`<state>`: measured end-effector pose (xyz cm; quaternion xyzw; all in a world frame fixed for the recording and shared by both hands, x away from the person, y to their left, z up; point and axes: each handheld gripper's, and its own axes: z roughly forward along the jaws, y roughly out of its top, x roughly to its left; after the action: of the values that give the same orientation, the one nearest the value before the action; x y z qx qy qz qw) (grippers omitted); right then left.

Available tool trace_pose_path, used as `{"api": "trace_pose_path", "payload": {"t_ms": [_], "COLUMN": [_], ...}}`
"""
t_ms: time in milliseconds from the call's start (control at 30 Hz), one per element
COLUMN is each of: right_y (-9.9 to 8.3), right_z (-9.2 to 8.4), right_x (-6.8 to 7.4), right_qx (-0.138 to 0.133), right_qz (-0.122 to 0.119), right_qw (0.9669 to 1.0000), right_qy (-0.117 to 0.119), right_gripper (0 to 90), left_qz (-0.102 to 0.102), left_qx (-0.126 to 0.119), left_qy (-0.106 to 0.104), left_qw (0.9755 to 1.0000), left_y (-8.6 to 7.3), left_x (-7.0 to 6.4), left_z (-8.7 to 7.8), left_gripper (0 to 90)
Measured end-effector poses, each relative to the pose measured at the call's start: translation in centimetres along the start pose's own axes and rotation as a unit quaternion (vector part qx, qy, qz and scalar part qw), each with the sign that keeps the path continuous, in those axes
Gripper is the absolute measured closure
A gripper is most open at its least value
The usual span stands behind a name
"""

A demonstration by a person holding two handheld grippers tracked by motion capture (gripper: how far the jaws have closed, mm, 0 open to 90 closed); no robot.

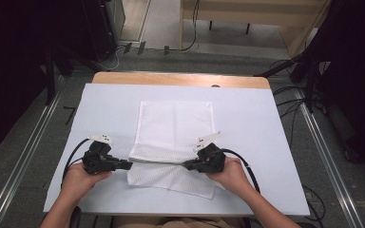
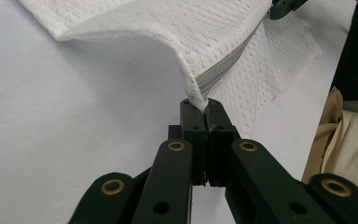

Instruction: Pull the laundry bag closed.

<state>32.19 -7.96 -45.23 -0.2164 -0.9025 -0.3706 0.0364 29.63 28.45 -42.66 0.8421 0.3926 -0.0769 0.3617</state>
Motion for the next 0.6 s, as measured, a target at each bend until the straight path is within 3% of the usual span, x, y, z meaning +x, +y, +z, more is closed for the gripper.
{"api": "trace_pose_path", "payload": {"t_ms": [600], "right_y": [-1.5], "right_z": [-1.8], "right_x": [-0.9], "right_qx": [-0.005], "right_qz": [0.012], "right_qw": [0.9999], "right_qy": [0.000], "right_gripper": [88.2], "left_qz": [0.001], "left_qx": [0.001], "left_qy": [0.000], "left_qw": [1.0000], "left_y": [0.0], "left_x": [0.1], "left_z": [0.1], "left_gripper": [89.8]}}
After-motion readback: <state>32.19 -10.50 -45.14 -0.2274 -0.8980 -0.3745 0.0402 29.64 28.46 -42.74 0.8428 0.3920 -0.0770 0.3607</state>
